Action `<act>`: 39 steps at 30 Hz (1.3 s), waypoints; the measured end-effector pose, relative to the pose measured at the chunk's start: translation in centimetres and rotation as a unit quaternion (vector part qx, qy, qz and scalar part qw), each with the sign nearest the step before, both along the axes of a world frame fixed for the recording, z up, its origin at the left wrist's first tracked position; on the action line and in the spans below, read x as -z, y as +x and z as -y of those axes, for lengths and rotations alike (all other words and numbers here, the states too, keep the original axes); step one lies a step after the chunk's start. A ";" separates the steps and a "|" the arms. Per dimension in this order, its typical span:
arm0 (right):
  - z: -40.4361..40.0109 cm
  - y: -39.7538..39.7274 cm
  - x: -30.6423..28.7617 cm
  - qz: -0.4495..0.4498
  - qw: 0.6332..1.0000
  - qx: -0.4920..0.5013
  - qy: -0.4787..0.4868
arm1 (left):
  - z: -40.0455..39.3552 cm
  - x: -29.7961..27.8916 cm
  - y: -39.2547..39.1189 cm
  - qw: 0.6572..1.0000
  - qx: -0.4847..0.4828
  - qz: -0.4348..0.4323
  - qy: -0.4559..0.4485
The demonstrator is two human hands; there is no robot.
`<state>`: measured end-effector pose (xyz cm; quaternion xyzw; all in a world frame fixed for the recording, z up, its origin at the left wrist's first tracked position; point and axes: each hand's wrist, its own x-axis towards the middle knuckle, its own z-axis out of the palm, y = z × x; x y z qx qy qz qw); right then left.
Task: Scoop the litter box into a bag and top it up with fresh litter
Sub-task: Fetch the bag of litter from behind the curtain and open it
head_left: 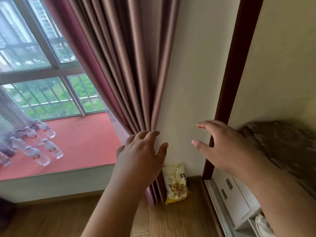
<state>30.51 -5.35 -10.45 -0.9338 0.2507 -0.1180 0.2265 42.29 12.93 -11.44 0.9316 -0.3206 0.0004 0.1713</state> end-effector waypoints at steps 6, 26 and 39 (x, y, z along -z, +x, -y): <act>6.6 5.6 0.8 0.011 0.999 -0.044 0.009 | 5.3 0.7 4.1 0.999 -0.048 0.005 0.000; 17.1 18.9 9.0 -0.101 0.990 -0.079 0.054 | 14.4 10.3 17.6 0.993 -0.100 -0.066 -0.011; 19.1 25.1 14.1 -0.126 0.987 0.013 0.096 | 19.3 16.9 27.7 0.990 -0.018 -0.123 0.060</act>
